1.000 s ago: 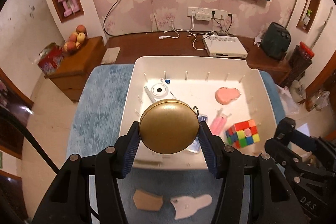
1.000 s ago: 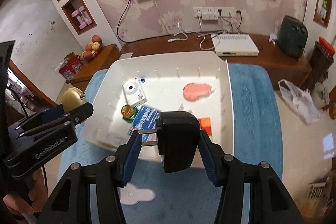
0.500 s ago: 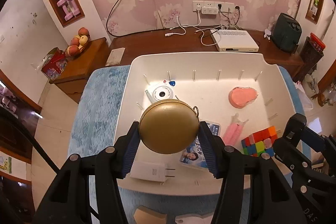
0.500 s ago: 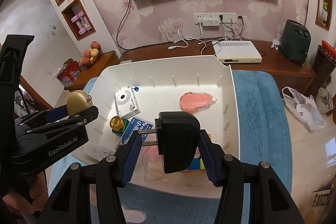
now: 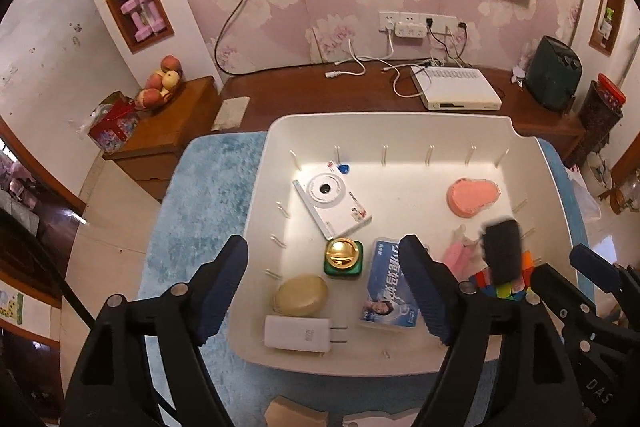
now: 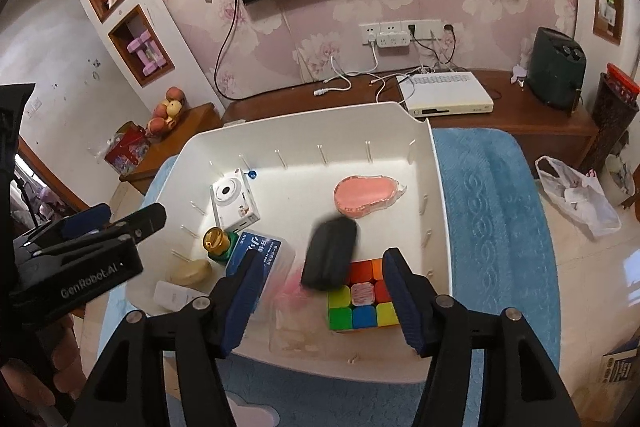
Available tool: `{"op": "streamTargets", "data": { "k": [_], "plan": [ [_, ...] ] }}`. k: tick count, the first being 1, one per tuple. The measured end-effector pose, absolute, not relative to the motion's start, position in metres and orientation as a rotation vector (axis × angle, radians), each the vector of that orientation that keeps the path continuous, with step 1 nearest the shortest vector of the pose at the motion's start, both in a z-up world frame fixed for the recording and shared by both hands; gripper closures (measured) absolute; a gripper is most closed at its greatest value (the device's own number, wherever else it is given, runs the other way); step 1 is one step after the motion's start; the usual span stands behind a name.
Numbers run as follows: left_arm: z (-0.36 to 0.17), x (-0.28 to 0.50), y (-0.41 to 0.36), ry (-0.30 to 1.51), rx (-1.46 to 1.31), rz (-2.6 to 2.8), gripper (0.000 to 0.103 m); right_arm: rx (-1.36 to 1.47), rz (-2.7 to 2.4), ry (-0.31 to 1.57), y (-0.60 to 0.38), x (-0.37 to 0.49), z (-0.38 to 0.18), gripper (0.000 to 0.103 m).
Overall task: Organize rigid objects
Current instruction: 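Carry the gold compact and black charger over the white bin and release them inside, then move both tools back toward the beige case and white piece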
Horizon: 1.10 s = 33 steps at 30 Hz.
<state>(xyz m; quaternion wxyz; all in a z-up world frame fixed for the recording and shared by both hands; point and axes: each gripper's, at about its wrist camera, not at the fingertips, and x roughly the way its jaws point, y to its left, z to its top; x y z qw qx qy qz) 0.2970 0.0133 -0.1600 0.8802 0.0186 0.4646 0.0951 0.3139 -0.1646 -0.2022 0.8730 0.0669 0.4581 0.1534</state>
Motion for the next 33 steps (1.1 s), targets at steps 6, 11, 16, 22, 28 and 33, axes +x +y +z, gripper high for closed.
{"op": "streamTargets", "data": {
  "k": [6, 11, 16, 22, 28, 33],
  "plan": [
    [-0.140, 0.285, 0.022, 0.943, 0.033, 0.222, 0.022, 0.156, 0.332, 0.906, -0.168, 0.301, -0.183, 0.030],
    [-0.122, 0.268, 0.028, 0.916, 0.017, 0.234, 0.021, 0.156, 0.359, 0.833, -0.169, 0.283, -0.158, 0.023],
    [-0.095, 0.244, 0.037, 0.857, 0.009, 0.253, 0.021, 0.154, 0.372, 0.731, -0.175, 0.255, -0.126, 0.022],
    [-0.075, 0.215, 0.050, 0.808, 0.006, 0.277, 0.021, 0.141, 0.367, 0.645, -0.184, 0.220, -0.101, 0.021],
    [-0.067, 0.184, 0.065, 0.797, -0.029, 0.280, 0.021, 0.146, 0.363, 0.582, -0.187, 0.182, -0.089, 0.021],
    [-0.069, 0.161, 0.072, 0.800, -0.023, 0.254, 0.021, 0.125, 0.367, 0.563, -0.181, 0.150, -0.086, 0.021]
  ]
}}
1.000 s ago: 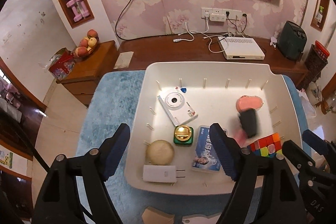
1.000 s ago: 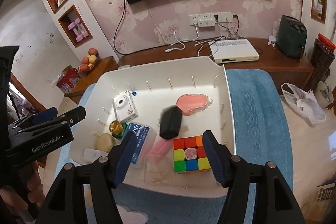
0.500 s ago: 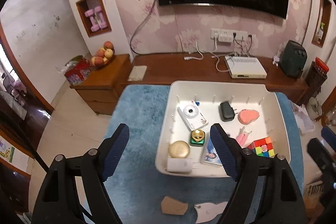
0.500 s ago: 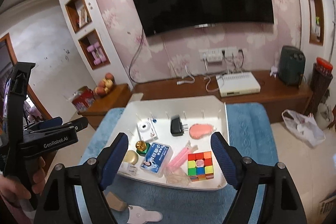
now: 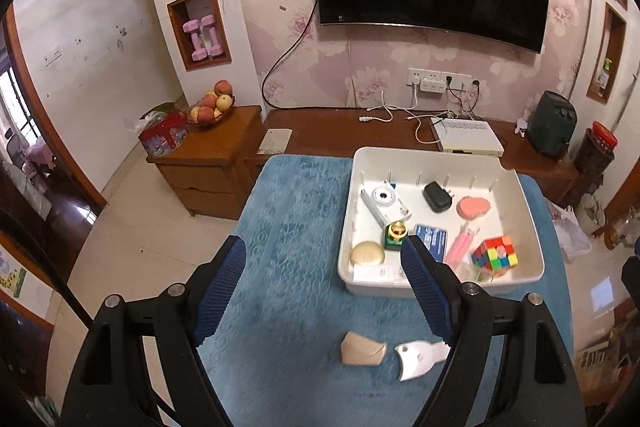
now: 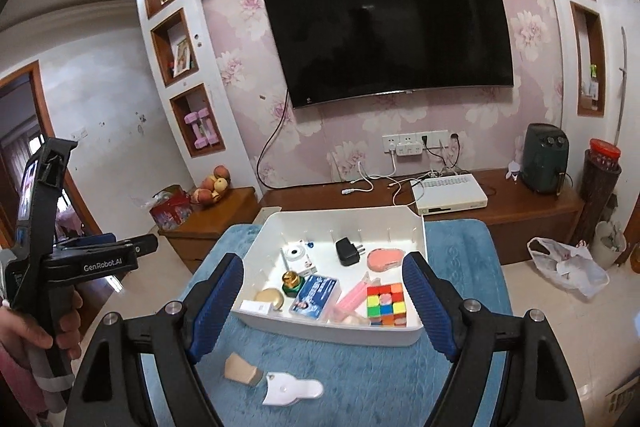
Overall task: Organize rigid objects
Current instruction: 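Move both tools back toward the beige case and white piece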
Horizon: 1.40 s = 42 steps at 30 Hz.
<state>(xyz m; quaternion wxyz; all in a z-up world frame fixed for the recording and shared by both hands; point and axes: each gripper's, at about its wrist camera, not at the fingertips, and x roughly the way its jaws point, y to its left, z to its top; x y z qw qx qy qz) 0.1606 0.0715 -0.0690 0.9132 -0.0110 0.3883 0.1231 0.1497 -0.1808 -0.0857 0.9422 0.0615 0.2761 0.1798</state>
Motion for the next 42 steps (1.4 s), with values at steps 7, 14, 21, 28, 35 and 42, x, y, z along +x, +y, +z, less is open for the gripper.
{"op": "streamTargets", "data": {
  "k": [7, 14, 21, 28, 35, 42],
  "plan": [
    [-0.077, 0.128, 0.083, 0.816, -0.053, 0.190, 0.021, 0.147, 0.362, 0.606, -0.165, 0.114, -0.093, 0.021],
    [-0.088, 0.099, 0.111, 0.856, -0.052, 0.168, 0.021, 0.099, 0.339, 0.678, -0.138, 0.079, -0.108, 0.021],
    [-0.109, 0.079, 0.138, 0.923, -0.066, 0.150, 0.021, 0.068, 0.299, 0.735, -0.114, 0.048, -0.124, 0.021],
    [-0.130, 0.076, 0.158, 1.003, -0.077, 0.106, 0.021, 0.066, 0.256, 0.798, -0.089, 0.036, -0.142, 0.021],
    [-0.150, 0.083, 0.162, 1.082, -0.071, 0.081, 0.021, 0.040, 0.234, 0.866, -0.074, 0.042, -0.162, 0.018],
    [-0.178, 0.108, 0.149, 1.188, -0.105, 0.088, 0.021, 0.013, 0.255, 0.950, -0.075, 0.073, -0.191, 0.013]
  ]
}}
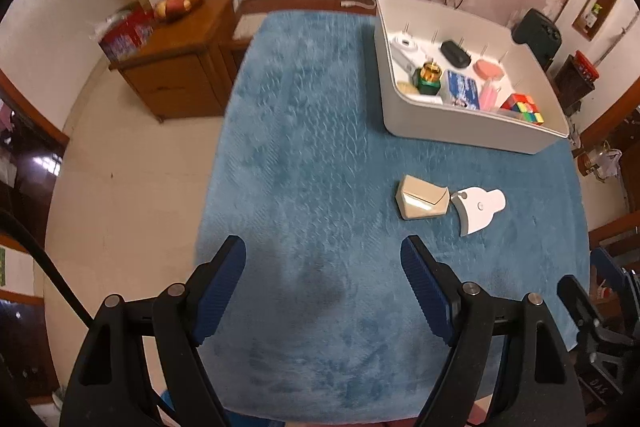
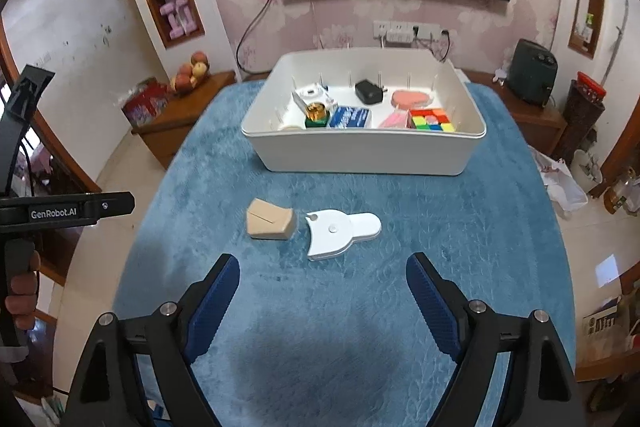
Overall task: Organize rigid objects
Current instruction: 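Move both tools back toward the beige case and white piece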
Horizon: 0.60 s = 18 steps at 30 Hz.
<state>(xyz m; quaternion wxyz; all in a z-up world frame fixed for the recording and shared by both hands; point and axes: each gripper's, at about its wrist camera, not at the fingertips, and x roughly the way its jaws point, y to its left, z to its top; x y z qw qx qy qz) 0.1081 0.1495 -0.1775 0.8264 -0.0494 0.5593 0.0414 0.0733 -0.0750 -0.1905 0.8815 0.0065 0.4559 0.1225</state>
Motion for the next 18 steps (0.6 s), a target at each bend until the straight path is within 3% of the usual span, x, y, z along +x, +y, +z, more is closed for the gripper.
{"op": "streamTargets", "data": {
  "k": [9, 18],
  "plan": [
    [-0.221, 0.153, 0.119, 1.307, -0.148, 0.114, 0.021, 0.059, 0.253, 1.015, -0.093, 0.128, -0.234, 0.001],
    [-0.269, 0.182, 0.098, 1.458, -0.250, 0.104, 0.021, 0.028, 0.301, 1.079, -0.091, 0.160, -0.276, 0.001]
  ]
}}
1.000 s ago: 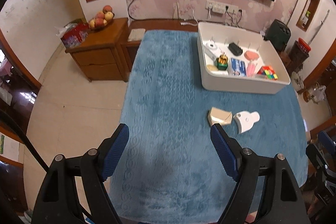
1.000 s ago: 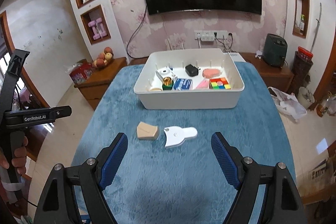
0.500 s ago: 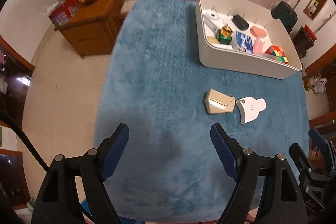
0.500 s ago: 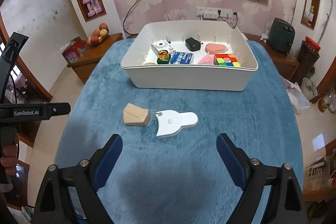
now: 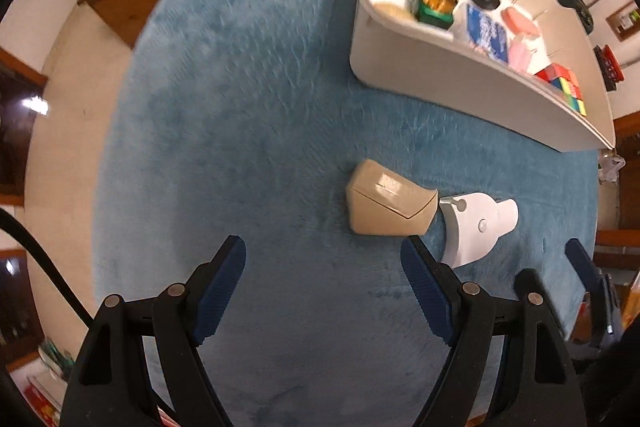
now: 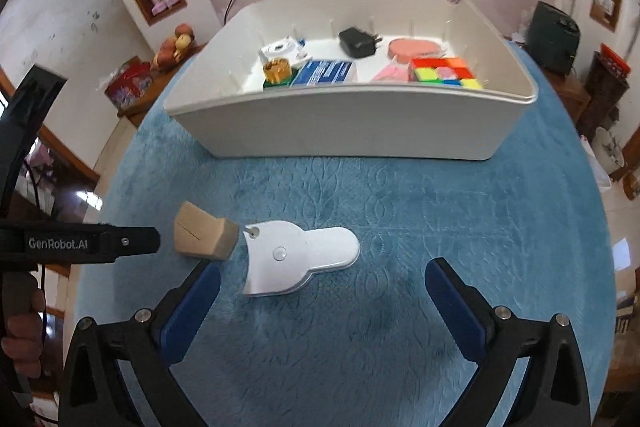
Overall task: Organize rigid objects
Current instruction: 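Move both tools back toward the beige case and white piece, then grasp the beige case with left tool while right tool grasps the white piece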
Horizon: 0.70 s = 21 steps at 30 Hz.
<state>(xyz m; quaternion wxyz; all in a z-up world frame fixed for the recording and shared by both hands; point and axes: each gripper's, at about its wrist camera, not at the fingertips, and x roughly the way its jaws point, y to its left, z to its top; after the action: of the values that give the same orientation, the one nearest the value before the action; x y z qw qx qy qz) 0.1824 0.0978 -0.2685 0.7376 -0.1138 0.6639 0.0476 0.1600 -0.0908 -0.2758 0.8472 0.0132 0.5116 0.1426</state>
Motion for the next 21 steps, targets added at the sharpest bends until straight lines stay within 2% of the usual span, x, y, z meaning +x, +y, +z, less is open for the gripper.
{"op": "streamTargets", "data": {
  "k": [10, 21],
  "plan": [
    [-0.296, 0.193, 0.097, 1.548, -0.334, 0.114, 0.021, -0.078, 0.393, 1.116, -0.070, 0.171, -0.309, 0.001],
    [-0.302, 0.207, 0.089, 1.598, -0.423, 0.063, 0.021, -0.168, 0.411, 1.130, -0.055, 0.179, -0.331, 0.001]
  ]
}}
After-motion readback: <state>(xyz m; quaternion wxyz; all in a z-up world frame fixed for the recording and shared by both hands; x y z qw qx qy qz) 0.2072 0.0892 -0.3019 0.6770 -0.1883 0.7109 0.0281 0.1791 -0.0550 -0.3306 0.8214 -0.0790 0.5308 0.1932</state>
